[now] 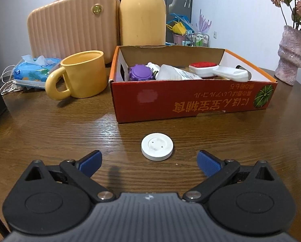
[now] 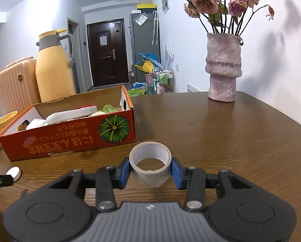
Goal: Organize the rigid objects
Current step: 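Grasp the clear tape roll with the right gripper while the left grasps the white round lid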
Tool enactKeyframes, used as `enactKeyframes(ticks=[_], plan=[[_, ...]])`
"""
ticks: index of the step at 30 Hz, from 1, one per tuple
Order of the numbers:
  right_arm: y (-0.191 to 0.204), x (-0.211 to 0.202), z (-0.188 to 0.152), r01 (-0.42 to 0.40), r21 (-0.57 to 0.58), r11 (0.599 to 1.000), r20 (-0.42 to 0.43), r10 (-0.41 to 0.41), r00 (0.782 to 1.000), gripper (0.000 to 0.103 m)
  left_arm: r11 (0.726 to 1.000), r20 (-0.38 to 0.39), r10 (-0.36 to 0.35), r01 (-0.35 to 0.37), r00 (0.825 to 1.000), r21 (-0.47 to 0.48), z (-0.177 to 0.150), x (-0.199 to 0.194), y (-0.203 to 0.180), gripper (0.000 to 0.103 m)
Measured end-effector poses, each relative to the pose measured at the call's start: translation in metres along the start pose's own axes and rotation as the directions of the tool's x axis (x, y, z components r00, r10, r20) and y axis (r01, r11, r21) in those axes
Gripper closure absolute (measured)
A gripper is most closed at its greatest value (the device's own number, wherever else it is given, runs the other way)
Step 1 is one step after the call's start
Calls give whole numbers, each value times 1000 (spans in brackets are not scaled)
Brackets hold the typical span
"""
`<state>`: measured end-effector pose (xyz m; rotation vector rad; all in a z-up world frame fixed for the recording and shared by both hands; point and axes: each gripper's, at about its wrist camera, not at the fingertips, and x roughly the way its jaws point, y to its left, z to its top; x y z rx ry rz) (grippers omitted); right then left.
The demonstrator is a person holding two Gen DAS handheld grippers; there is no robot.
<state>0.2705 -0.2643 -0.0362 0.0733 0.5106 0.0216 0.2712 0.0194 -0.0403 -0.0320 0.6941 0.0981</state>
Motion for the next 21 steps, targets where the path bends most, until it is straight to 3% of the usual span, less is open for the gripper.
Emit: enactKeyframes(ticks=[7, 10, 11, 12, 21], plan=[[2, -1, -1, -6, 0, 1000, 8, 6, 1000, 61, 1000, -24, 2, -2, 1000, -21, 7, 19, 1, 22], [2, -1, -1, -7, -2, 1000, 9, 7, 1000, 61, 1000, -34, -6, 5, 999, -19, 9, 25, 1, 42], [2, -1, -2, -7, -2, 1000, 9, 7, 1000, 61, 1000, -39, -11, 11, 999, -15, 9, 27, 0, 56], [3, -1, -2, -8, -1, 1000, 9, 8, 1000, 61, 1000, -48, -22, 21, 999, -11, 9, 29, -1, 64], [11, -5, -4, -24, -16, 1000, 21, 24, 999, 61, 998, -17, -52, 52, 999, 24, 9, 24, -5, 64]])
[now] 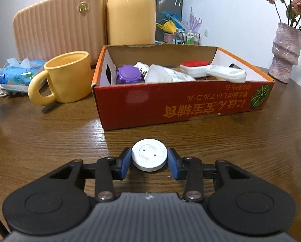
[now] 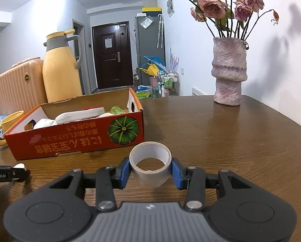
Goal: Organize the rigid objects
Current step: 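Carry the tape roll and white lid in both grippers over the box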
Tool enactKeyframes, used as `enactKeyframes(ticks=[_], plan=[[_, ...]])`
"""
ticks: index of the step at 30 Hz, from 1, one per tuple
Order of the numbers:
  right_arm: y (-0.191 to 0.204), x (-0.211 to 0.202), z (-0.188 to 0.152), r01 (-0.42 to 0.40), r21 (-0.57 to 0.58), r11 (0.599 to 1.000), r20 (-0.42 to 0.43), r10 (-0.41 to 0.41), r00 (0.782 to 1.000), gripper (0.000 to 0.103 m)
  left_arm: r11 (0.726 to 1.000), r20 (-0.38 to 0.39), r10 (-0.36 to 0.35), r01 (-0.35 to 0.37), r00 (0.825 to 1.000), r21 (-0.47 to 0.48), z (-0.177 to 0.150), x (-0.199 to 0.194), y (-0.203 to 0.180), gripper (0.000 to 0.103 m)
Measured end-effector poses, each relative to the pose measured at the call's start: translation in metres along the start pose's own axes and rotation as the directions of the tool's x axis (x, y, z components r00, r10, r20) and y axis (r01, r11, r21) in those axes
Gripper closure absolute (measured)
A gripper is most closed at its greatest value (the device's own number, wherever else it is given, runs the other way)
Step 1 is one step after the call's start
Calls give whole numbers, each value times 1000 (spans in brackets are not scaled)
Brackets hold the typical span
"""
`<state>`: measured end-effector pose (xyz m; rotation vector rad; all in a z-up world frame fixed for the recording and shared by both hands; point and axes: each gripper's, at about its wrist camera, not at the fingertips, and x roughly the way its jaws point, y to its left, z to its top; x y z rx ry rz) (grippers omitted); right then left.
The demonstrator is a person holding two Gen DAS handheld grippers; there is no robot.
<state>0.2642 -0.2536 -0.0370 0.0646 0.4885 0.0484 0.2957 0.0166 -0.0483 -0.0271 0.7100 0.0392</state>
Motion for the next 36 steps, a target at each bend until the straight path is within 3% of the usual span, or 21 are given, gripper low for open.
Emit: enactKeyframes(ticks=[18, 36], plan=[[22, -10, 0, -47, -20, 999, 41, 47, 998, 61, 1000, 121, -13, 12, 993, 4, 5, -34, -3, 64], [45, -15, 10, -89, -53, 995, 81, 93, 992, 61, 1000, 185, -18, 20, 983, -10, 12, -59, -4, 64]])
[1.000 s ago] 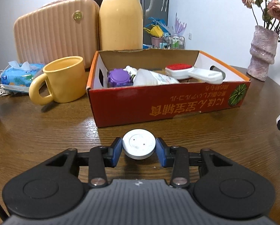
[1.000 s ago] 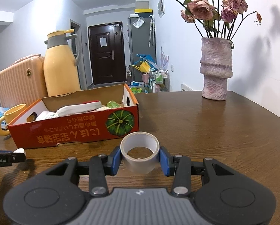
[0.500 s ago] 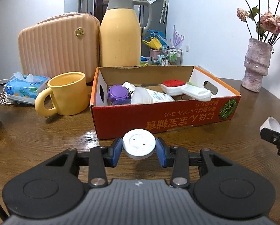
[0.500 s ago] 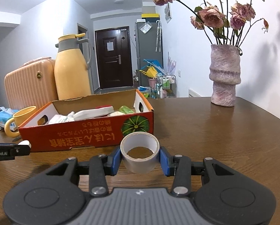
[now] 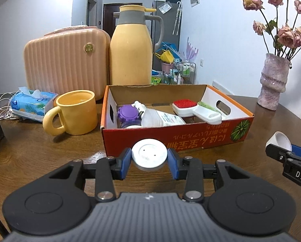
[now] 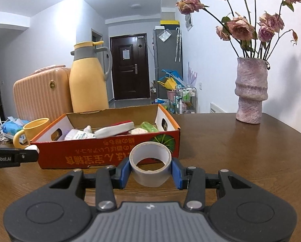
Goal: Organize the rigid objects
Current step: 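Carry the tape roll and white lid in both grippers over the box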
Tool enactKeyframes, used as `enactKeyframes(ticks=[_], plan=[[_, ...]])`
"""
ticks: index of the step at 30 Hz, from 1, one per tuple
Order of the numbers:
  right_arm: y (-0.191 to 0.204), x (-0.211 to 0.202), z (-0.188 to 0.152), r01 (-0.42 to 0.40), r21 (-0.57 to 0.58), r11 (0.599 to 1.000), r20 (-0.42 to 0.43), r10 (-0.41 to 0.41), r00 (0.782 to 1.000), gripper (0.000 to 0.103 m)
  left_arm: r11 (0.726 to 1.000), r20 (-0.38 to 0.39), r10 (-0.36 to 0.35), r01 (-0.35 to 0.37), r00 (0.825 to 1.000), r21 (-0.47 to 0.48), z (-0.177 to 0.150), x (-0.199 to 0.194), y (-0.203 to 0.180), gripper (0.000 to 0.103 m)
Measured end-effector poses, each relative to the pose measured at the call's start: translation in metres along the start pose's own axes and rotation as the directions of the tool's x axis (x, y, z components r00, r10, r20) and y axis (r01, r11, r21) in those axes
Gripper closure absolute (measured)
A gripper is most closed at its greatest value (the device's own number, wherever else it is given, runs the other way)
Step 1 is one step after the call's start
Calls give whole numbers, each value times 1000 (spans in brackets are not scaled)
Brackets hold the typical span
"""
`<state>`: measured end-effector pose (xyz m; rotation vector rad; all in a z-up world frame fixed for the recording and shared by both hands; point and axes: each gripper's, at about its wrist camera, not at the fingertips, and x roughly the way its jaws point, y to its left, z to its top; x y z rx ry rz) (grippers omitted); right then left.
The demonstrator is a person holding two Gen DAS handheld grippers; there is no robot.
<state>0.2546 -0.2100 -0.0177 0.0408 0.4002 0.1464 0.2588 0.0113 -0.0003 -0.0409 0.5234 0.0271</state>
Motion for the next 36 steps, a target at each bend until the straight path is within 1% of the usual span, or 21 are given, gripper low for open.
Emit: enactKeyframes(ticks=[9, 18, 24, 36], plan=[[12, 4, 14, -18, -14, 1000, 36, 18, 999, 61, 1000, 26, 6, -6, 1000, -25, 11, -4, 2, 64], [23, 18, 33, -28, -22, 999, 79, 30, 996, 61, 998, 74, 23, -19, 997, -54, 31, -1, 0, 64], [29, 35, 45, -33, -18, 999, 103, 35, 994, 61, 996, 95, 39, -32, 995, -80, 44, 9, -3, 64], [28, 79, 61, -37, 8, 999, 108, 35, 994, 61, 992, 111, 73, -61, 991, -108, 65, 45, -3, 64]])
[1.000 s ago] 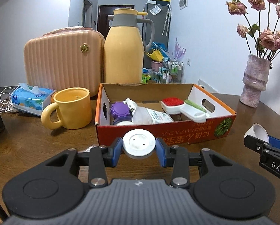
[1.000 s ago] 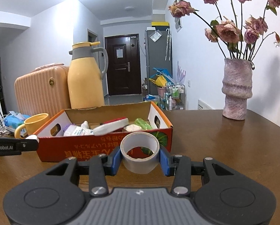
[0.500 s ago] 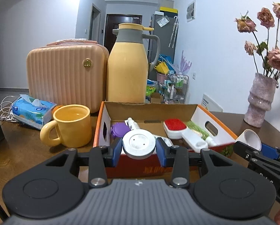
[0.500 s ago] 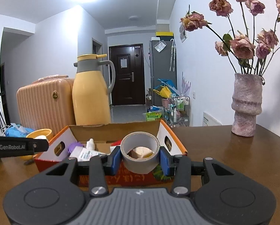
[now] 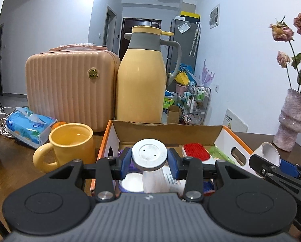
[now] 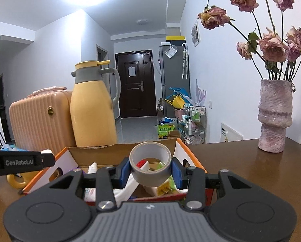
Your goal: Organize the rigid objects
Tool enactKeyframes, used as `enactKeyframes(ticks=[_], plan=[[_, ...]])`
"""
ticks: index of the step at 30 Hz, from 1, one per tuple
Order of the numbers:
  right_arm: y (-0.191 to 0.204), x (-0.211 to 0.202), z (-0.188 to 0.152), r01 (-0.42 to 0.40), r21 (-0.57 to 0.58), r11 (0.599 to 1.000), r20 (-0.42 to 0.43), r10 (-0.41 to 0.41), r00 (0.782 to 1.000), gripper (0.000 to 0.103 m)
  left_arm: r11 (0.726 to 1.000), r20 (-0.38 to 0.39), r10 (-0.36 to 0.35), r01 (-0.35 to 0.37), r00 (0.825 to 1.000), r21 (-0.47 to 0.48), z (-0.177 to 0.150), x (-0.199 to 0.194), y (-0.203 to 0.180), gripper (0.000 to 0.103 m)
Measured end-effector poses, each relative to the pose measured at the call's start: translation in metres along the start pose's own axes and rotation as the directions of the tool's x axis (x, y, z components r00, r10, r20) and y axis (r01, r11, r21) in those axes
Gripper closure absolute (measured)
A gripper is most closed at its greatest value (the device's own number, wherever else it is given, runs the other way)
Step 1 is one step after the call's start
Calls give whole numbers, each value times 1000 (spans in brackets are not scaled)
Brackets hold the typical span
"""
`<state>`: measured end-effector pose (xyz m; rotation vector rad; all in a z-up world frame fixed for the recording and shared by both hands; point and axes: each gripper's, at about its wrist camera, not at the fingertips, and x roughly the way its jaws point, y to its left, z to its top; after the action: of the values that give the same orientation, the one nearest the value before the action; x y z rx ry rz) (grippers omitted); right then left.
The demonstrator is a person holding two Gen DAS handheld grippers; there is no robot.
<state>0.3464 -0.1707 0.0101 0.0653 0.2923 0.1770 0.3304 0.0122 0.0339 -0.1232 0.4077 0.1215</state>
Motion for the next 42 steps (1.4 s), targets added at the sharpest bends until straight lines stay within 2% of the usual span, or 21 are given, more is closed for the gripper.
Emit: enactKeyframes(ticks=[13, 18, 20, 21, 23, 25, 27, 29, 33, 42], plan=[[-1, 51, 10, -8, -15, 1000, -15, 7, 1000, 61, 999, -17, 38, -38, 999, 13, 11, 53, -4, 64], [-2, 71, 11, -19, -26, 999, -44, 17, 999, 61, 999, -24, 49, -48, 999, 25, 16, 72, -5, 63], [-3, 76, 11, -22, -33, 999, -59, 20, 998, 61, 998, -25, 52, -52, 998, 35, 17, 78, -4, 61], [-4, 78, 11, -27, -37, 999, -70, 24, 997, 60, 998, -28, 53, -52, 998, 38, 17, 81, -4, 56], [-7, 80, 9, -30, -37, 999, -88, 26, 996, 45, 998, -37, 43, -42, 998, 46, 17, 85, -1, 15], [-10, 80, 9, -15, -31, 999, -83, 12, 996, 7, 997, -37, 57, -55, 998, 51, 16, 87, 2, 0], [-12, 74, 9, 10, -24, 1000, -50, -11, 999, 0, 996, -12, 82, -81, 997, 45, 15, 86, 7, 0], [-13, 71, 10, 18, -25, 1000, -40, -19, 999, 0, 995, 15, 96, -96, 995, 32, 16, 81, 11, 0], [-12, 70, 10, 29, -30, 999, -46, -30, 998, 0, 996, 21, 91, -92, 996, 10, 18, 78, 14, 0], [-10, 44, 15, 38, -38, 999, -15, -39, 999, 0, 998, 61, 63, -65, 996, 26, 20, 59, 9, 0]])
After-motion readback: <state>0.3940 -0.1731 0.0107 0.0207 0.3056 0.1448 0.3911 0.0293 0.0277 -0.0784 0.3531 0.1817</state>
